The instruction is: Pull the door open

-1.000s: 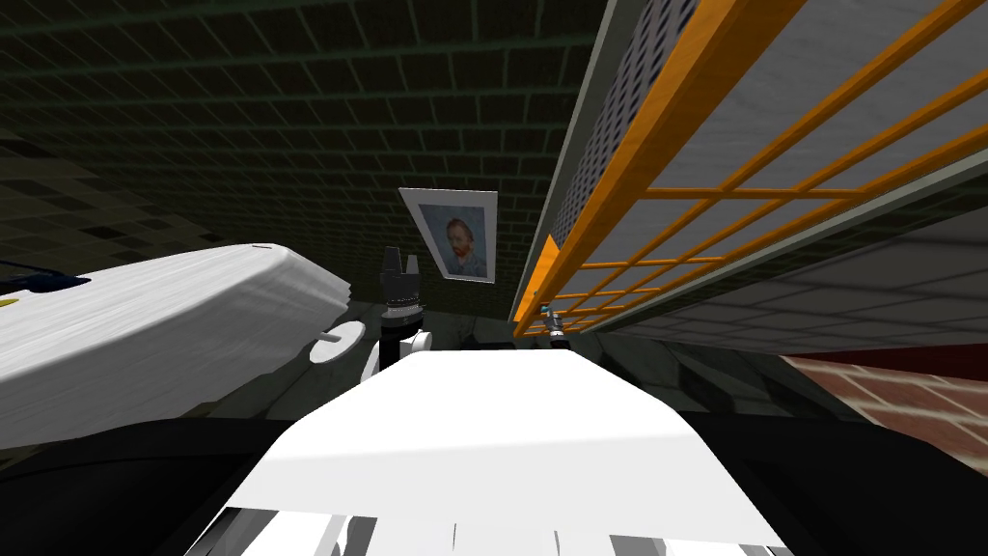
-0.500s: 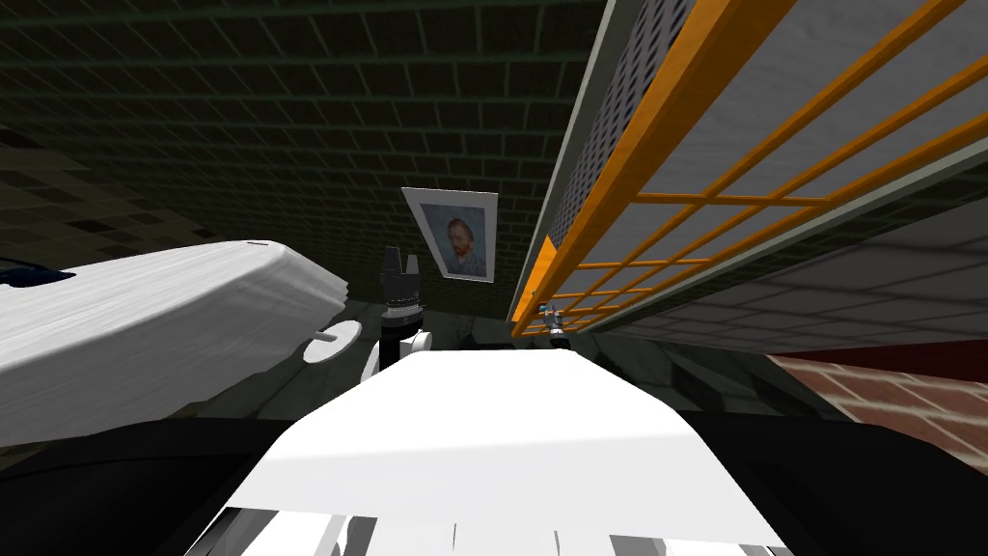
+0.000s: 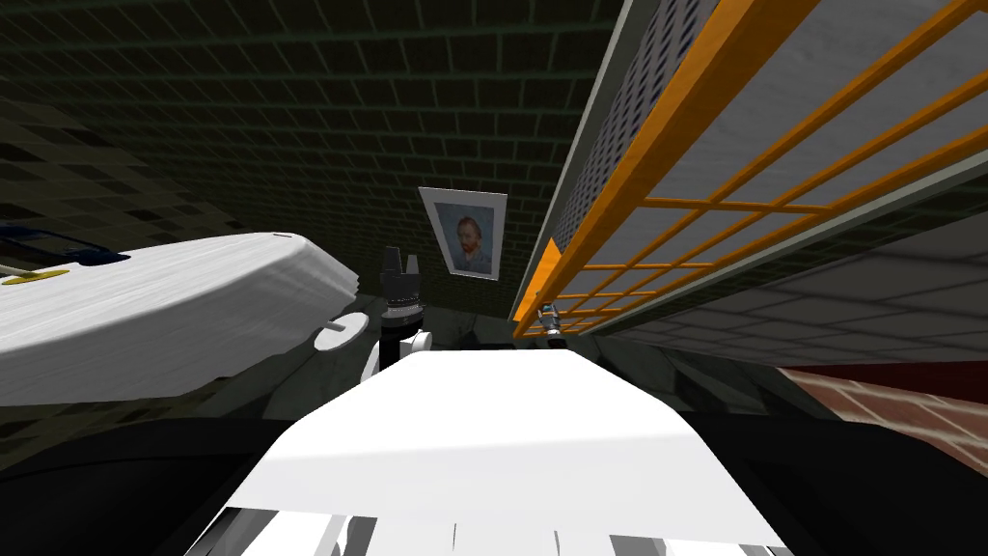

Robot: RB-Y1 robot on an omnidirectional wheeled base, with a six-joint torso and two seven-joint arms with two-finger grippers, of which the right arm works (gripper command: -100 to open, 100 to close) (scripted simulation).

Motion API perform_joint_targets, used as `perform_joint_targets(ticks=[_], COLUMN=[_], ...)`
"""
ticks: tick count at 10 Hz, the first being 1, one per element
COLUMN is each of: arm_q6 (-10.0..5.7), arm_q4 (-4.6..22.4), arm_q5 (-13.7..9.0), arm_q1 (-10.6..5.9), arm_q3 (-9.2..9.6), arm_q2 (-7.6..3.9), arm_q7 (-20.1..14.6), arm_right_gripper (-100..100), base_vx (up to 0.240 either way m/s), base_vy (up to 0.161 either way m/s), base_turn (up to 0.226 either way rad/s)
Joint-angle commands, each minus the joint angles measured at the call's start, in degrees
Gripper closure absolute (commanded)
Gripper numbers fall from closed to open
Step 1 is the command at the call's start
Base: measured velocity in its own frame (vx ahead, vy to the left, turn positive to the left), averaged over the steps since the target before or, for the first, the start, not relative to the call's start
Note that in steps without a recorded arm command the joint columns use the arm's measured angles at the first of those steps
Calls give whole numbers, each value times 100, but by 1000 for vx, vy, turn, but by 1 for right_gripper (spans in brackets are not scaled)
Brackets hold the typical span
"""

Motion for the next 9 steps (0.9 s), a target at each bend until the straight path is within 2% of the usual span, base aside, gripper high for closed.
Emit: perform_joint_targets(ticks=[1, 8, 9], arm_q6=[-22, 49, 49], arm_q4=[24, -160, -160], arm_q5=[-33, -403, -403], arm_q1=[-16, 50, 50], arm_q3=[31, 253, 253], arm_q2=[7, 55, 55], arm_q7=[-180, -1291, -1316], arm_right_gripper=[-100, -100, -100], base_vx=[-53, -60, -49], base_vy=[9, -27, -21], base_turn=[9, 47, 28])
